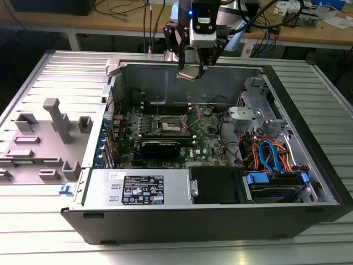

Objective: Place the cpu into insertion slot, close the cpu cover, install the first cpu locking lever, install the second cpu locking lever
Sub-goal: 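Place the cpu into insertion slot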

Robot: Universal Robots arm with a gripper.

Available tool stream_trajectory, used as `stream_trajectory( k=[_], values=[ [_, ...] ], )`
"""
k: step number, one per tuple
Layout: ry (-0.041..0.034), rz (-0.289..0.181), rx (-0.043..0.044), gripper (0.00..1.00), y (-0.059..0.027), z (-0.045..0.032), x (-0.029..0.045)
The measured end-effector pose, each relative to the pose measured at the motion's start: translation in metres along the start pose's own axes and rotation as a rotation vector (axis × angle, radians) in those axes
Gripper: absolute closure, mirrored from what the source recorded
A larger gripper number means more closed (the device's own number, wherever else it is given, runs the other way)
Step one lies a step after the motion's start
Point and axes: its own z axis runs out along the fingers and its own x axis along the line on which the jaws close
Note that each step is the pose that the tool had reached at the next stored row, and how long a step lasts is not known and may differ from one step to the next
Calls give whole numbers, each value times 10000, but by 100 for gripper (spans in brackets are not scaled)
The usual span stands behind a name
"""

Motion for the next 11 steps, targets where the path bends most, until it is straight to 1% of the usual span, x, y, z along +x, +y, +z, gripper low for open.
stream_trajectory(
  k=[4,6,11],
  values=[
    [-3,34,-1,46,0,0,-1],
    [-16,173,-3,46,0,0,-1],
    [-75,840,-16,46,0,2,-1]
  ],
)
